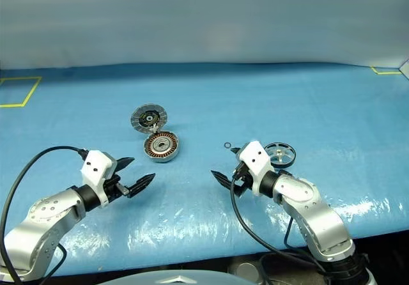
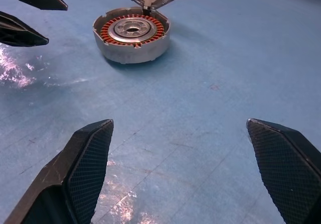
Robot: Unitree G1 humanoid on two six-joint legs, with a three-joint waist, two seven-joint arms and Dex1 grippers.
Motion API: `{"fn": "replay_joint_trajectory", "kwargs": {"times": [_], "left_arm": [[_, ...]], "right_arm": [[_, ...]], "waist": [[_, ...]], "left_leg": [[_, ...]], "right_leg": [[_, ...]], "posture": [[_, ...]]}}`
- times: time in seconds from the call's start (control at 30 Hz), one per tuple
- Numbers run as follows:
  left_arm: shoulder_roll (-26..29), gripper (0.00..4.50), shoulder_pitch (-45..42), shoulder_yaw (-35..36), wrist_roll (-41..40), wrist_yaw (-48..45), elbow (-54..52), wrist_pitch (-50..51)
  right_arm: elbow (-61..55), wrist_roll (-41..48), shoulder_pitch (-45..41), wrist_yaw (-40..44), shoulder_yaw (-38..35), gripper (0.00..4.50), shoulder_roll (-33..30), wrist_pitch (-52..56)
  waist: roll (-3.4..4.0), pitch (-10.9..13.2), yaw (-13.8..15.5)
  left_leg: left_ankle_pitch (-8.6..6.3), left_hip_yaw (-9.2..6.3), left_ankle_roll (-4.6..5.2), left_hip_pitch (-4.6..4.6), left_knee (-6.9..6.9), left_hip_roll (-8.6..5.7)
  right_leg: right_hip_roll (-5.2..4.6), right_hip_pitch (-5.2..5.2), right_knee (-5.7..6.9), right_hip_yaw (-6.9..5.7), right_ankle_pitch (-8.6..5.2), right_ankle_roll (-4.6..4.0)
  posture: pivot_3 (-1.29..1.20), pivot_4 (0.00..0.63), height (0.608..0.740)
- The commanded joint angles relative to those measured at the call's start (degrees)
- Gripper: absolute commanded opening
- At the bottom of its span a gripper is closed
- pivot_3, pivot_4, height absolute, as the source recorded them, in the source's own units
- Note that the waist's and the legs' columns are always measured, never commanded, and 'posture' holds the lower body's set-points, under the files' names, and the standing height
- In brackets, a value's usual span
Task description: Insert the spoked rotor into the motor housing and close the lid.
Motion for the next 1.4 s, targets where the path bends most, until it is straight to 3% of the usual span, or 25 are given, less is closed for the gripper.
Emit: {"fn": "replay_joint_trajectory", "kwargs": {"times": [0.03, 0.13, 0.27, 0.4, 0.6, 0.93, 1.4], "left_arm": [[-2.08, 4.49, 0.92, 1.52, 0.67, 1.10, -0.64, -4.30], [-4.31, 4.49, 2.36, 1.43, 2.39, 1.81, 0.50, -8.96], [-6.91, 4.49, 5.22, 1.36, 2.92, 1.79, 0.68, -13.26], [-9.33, 4.49, 8.93, 0.74, 5.32, 2.21, 0.62, -20.31], [-11.98, 4.49, 14.00, -1.78, 7.20, 2.39, 0.25, -24.99], [-13.79, 4.49, 18.58, -5.56, 10.81, 3.80, 0.99, -28.35], [-16.07, 4.49, 20.05, -6.87, 10.19, 5.18, 0.99, -29.39]], "right_arm": [[1.61, -0.91, -6.87, 6.41, 3.66, 4.48, -3.02, 0.01], [5.91, -4.05, -15.50, 13.64, 10.06, 4.48, -6.15, -0.57], [13.87, -8.97, -27.45, 20.97, 18.23, 4.48, -5.14, -2.62], [24.34, -14.12, -38.59, 26.65, 25.20, 4.48, 0.90, -8.57], [39.91, -21.47, -47.25, 28.94, 30.24, 4.48, 10.30, -17.73], [62.22, -28.16, -54.98, 27.04, 29.47, 4.48, 22.83, -29.18], [76.31, -32.02, -58.84, 30.38, 28.12, 4.48, 28.74, -37.01]], "waist": [[-0.01, 0.01, -0.06], [-0.01, 0.01, -0.20], [-0.02, 0.02, -0.21], [-0.02, 0.02, -0.45], [0.00, 0.03, -0.15], [0.09, 0.08, -0.73], [0.13, 0.10, -0.86]], "left_leg": [[0.00, 0.01, 0.00, 0.00, 0.01, -0.01], [0.00, 0.04, 0.00, 0.03, 0.01, 0.00], [0.00, 0.00, 0.00, 0.02, 0.01, 0.00], [0.00, 0.03, 0.00, 0.01, 0.00, 0.00], [-0.01, -0.05, 0.00, -0.02, -0.01, -0.05], [-0.01, -0.01, -0.01, 0.00, -0.03, -0.03], [-0.01, 0.01, -0.01, -0.02, -0.24, -0.03]], "right_leg": [[-0.01, 0.01, 0.00, 0.01, 0.01, 0.01], [-0.01, 0.02, -0.01, 0.01, 0.02, 0.02], [-0.01, 0.01, 0.00, -0.01, 0.02, 0.00], [-0.01, -0.01, -0.02, 0.00, 0.04, 0.00], [-0.04, -0.02, -0.02, -0.02, 0.25, -0.16], [-0.02, -0.09, 0.05, -0.01, 0.23, -0.15], [-0.01, -0.26, 0.07, 0.00, 0.28, -0.20]], "posture": [[0.00, 0.150, 0.740], [0.00, 0.150, 0.740], [0.00, 0.150, 0.740], [0.00, 0.150, 0.740], [0.00, 0.150, 0.740], [0.00, 0.150, 0.740], [0.00, 0.150, 0.740]]}}
